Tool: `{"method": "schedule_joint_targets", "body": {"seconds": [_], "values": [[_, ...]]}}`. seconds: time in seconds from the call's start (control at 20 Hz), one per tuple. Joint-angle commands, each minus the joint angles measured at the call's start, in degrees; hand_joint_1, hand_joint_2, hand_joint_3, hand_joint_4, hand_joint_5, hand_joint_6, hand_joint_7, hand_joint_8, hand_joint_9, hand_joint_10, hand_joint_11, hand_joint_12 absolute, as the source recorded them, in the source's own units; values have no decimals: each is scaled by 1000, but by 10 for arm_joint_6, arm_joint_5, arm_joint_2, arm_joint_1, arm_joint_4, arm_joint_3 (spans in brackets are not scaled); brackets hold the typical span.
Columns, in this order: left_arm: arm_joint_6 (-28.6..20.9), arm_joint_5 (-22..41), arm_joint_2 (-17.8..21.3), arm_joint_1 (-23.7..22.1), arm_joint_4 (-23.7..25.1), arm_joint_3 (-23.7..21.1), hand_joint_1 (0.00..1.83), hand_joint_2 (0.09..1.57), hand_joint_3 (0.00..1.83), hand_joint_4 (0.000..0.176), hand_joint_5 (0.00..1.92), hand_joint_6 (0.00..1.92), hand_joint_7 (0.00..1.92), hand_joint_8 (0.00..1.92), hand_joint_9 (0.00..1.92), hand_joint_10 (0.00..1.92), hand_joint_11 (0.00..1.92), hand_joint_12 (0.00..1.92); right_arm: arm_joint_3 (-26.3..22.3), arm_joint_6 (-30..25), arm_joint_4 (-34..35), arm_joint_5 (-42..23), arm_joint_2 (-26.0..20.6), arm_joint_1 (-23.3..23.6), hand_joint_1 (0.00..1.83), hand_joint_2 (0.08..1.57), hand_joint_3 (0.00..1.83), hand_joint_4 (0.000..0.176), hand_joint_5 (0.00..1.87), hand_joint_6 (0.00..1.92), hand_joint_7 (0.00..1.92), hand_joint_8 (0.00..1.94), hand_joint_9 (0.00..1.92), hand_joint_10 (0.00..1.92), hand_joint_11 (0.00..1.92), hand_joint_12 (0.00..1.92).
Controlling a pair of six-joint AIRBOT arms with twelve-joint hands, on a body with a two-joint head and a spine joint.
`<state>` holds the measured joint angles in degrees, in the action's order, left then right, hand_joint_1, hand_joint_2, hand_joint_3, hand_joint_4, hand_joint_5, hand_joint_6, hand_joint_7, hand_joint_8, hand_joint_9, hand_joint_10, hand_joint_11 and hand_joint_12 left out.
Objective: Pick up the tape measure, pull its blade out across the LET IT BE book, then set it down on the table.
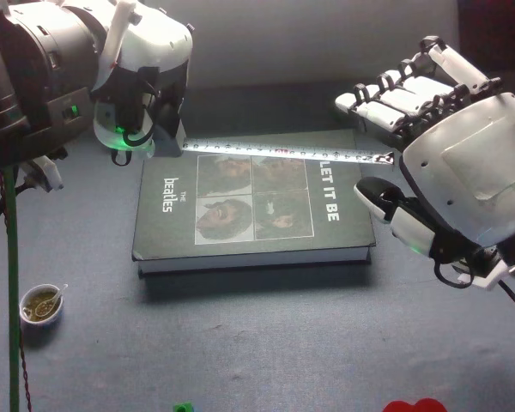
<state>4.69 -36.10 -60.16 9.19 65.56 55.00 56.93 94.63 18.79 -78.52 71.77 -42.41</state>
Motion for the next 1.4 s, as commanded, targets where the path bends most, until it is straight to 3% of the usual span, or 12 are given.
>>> {"method": "schedule_joint_targets", "body": {"seconds": [0.0, 0.9, 1.35], "values": [[7, 15, -1, -12, 48, 4, 1386, 1081, 0, 0, 1095, 563, 1084, 899, 897, 1245, 894, 1011, 2, 2, -28, -65, 0, 5, 1002, 1066, 1, 0, 724, 18, 795, 10, 716, 27, 254, 1162], [7, 10, -1, -21, 54, 6, 1386, 1076, 0, 0, 1104, 557, 1085, 879, 920, 1221, 903, 1003, 63, 27, -30, -131, 61, -5, 1020, 1072, 0, 0, 767, 20, 828, 11, 759, 30, 274, 1165], [7, 10, -1, -19, 55, 5, 1386, 1079, 0, 0, 1096, 561, 1079, 893, 913, 1232, 912, 1016, 70, 41, -30, -156, 73, 2, 1019, 1074, 1, 0, 784, 20, 843, 12, 770, 29, 278, 1166]]}}
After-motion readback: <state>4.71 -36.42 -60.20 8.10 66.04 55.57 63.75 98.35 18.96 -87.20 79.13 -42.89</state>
